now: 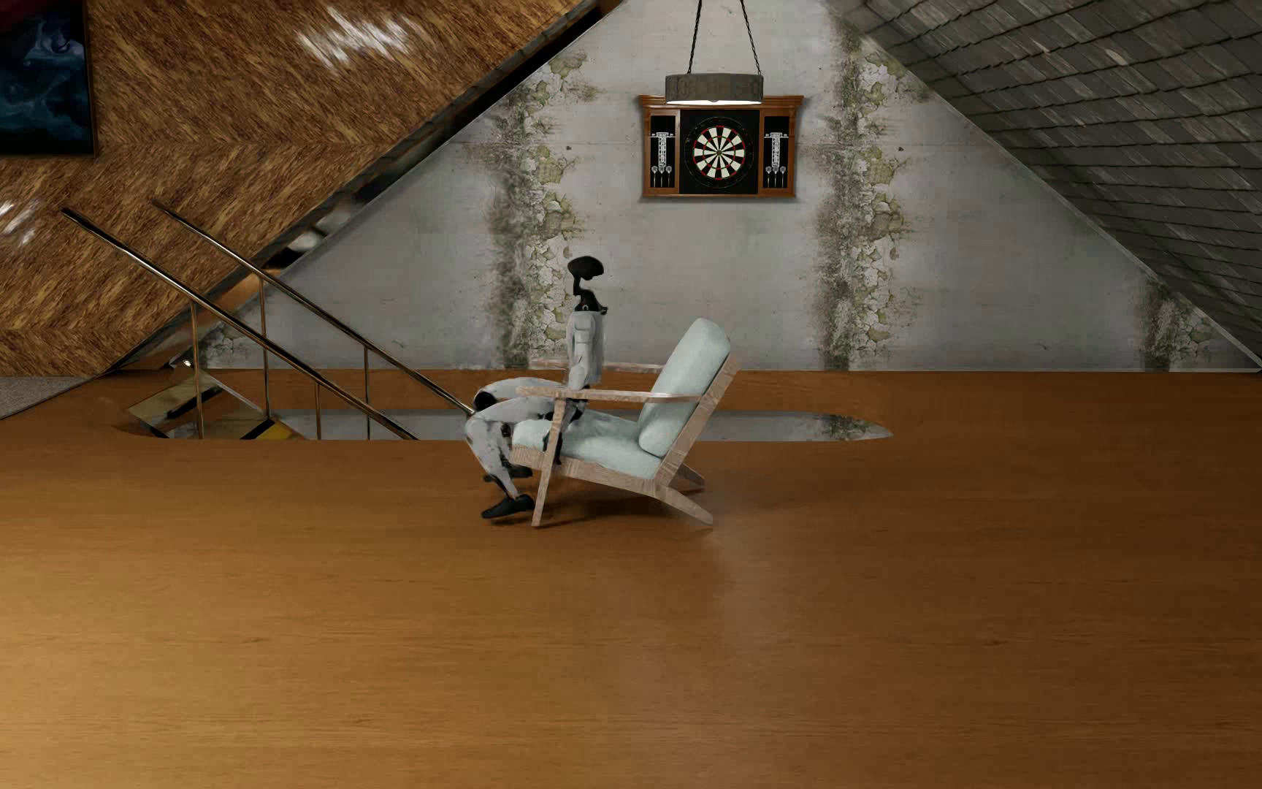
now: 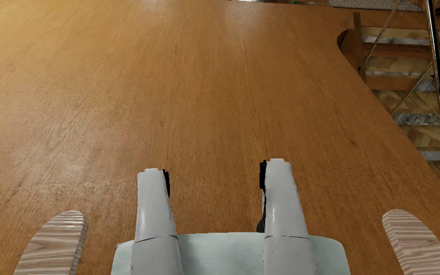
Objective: Get off of the chair
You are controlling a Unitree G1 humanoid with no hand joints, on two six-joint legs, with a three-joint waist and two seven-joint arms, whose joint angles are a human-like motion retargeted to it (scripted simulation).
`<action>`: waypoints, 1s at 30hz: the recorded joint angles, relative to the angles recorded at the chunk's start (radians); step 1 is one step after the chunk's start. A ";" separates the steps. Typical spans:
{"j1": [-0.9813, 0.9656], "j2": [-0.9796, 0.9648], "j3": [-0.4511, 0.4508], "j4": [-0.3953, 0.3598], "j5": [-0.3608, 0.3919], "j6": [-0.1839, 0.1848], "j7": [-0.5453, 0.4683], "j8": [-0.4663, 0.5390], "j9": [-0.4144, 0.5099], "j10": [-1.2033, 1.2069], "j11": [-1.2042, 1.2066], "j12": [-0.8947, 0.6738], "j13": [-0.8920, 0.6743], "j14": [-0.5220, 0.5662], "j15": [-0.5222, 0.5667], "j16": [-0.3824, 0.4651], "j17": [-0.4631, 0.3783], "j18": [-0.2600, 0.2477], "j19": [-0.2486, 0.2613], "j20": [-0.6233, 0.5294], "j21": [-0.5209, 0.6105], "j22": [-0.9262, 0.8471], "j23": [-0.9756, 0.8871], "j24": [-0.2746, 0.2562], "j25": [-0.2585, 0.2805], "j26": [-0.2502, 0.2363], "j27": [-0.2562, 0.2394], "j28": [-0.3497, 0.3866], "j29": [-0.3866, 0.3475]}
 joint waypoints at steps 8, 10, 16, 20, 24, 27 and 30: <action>0.010 0.025 0.002 -0.003 0.018 -0.006 -0.006 -0.002 -0.001 0.001 -0.009 -0.017 -0.016 0.005 0.009 0.015 0.020 0.007 -0.006 -0.042 0.044 -0.134 -0.091 0.022 -0.003 -0.039 -0.018 -0.018 0.015; 0.013 0.031 0.004 -0.004 0.020 -0.007 -0.006 -0.002 0.004 0.002 -0.009 -0.047 -0.039 0.006 0.009 0.015 0.014 0.008 -0.008 -0.052 0.058 -0.117 -0.099 0.015 0.003 -0.031 -0.017 0.011 0.004; 0.005 0.027 0.007 -0.006 0.016 -0.012 -0.010 -0.003 0.040 0.004 -0.011 -0.093 -0.085 -0.018 0.004 0.020 0.009 0.009 -0.004 -0.066 0.080 -0.091 -0.110 0.013 0.016 -0.026 -0.020 0.046 -0.016; -0.044 -0.017 0.010 -0.016 0.004 -0.010 -0.019 -0.001 0.084 0.011 -0.007 -0.097 -0.109 -0.043 -0.004 0.029 0.003 0.013 0.008 -0.051 0.069 -0.124 -0.148 -0.001 0.028 -0.021 -0.015 0.040 -0.018; -0.152 -0.122 0.013 -0.031 -0.013 -0.007 -0.039 0.014 0.108 0.026 0.012 0.011 -0.078 -0.053 -0.024 0.106 -0.052 0.004 0.028 0.059 0.008 -0.447 -0.348 -0.054 0.090 -0.034 -0.020 0.020 -0.043; -0.258 -0.222 0.017 -0.054 -0.040 0.004 -0.057 0.032 0.118 0.045 0.037 0.118 0.003 -0.043 -0.040 0.197 -0.122 0.002 0.057 0.127 -0.098 -0.856 -0.695 -0.078 0.216 -0.057 -0.049 0.176 -0.228; -0.361 -0.320 0.017 -0.060 -0.059 0.023 -0.074 0.049 0.151 0.064 0.057 0.106 0.003 -0.035 -0.054 0.314 -0.224 -0.010 0.089 0.117 -0.157 -1.179 -1.116 -0.017 0.251 -0.099 -0.146 0.508 -0.495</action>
